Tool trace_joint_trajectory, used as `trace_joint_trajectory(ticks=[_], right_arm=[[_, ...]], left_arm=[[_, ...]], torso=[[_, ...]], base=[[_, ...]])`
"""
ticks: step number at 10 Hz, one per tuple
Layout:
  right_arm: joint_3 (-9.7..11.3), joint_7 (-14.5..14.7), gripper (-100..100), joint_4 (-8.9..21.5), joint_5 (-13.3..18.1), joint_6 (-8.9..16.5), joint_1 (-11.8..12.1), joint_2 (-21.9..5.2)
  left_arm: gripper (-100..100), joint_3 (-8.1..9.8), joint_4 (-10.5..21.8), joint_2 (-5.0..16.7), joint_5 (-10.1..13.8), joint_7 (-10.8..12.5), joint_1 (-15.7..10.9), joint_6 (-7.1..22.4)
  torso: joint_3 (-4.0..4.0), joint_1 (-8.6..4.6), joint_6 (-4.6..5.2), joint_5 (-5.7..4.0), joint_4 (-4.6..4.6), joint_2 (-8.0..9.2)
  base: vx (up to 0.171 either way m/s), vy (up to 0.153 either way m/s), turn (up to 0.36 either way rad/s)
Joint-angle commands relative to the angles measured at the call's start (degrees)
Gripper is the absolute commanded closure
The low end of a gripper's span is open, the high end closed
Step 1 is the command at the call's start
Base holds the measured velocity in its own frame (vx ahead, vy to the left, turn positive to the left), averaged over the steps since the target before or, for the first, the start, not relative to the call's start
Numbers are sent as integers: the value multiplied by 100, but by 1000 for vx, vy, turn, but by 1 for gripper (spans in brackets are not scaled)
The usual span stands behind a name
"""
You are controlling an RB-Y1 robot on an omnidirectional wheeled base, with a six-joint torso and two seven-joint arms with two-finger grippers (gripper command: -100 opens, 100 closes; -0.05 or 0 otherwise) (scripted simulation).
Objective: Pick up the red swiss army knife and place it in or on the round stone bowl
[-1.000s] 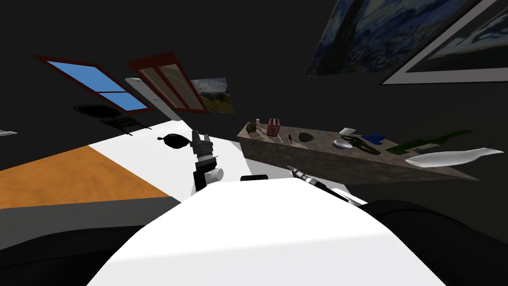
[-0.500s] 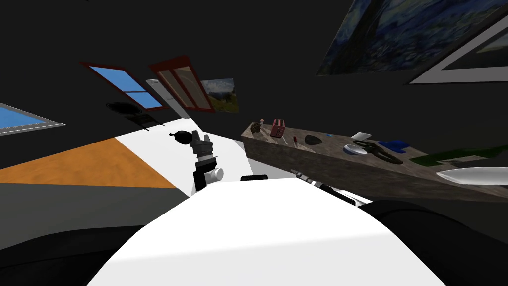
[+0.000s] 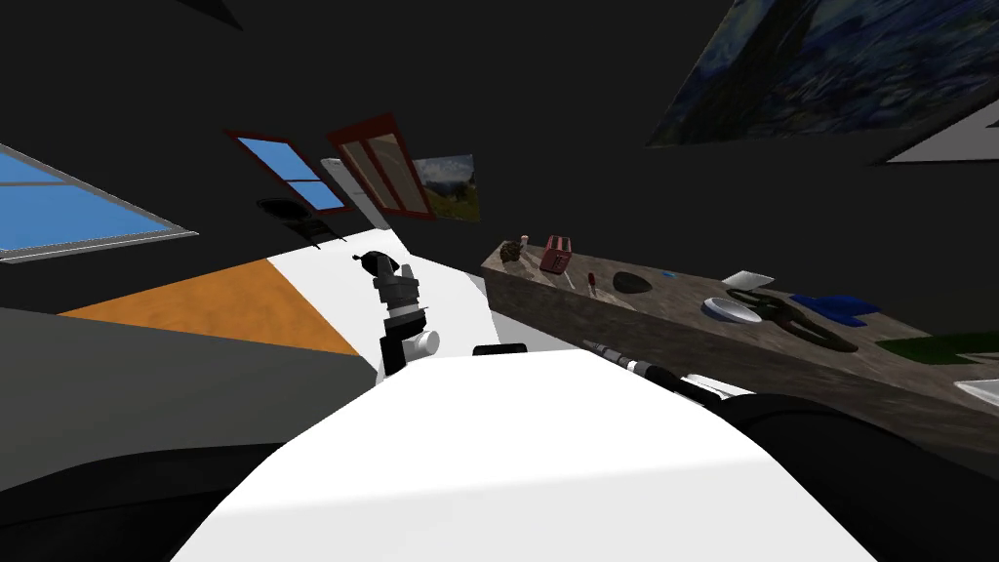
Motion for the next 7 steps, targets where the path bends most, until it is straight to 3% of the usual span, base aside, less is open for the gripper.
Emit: trace_joint_trajectory(ticks=[1,7], right_arm=[[106,-1,-100,198,-117,20,115,-286],[425,-60,-100,703,-442,62,286,-1294]], left_arm=[[0,0,0,0,0,0,0,0],[0,0,0,0,0,0,1,0]], torso=[[0,0,0,0,0,0],[-6,-3,1,-2,-2,-10]], base=[[36,-1,250],[50,-12,189]])
